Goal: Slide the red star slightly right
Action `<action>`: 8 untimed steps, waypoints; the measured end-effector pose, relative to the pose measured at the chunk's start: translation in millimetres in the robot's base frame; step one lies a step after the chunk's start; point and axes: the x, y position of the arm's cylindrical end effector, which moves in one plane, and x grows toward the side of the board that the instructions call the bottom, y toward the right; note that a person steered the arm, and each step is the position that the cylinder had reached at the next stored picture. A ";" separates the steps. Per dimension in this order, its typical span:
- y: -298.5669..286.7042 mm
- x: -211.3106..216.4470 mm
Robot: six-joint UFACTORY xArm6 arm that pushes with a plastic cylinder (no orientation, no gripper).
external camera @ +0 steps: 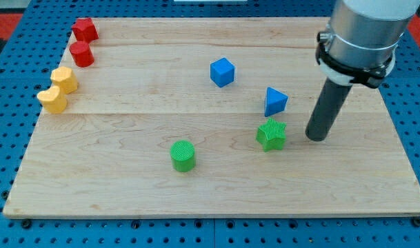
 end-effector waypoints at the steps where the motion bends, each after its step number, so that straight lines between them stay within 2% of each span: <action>1: -49.3 -5.4; 2: -75.2 -5.4; 3: -61.2 -2.5; 5: -47.2 75.4; 6: -101.7 114.9; 7: -144.0 123.6; 8: -240.8 109.7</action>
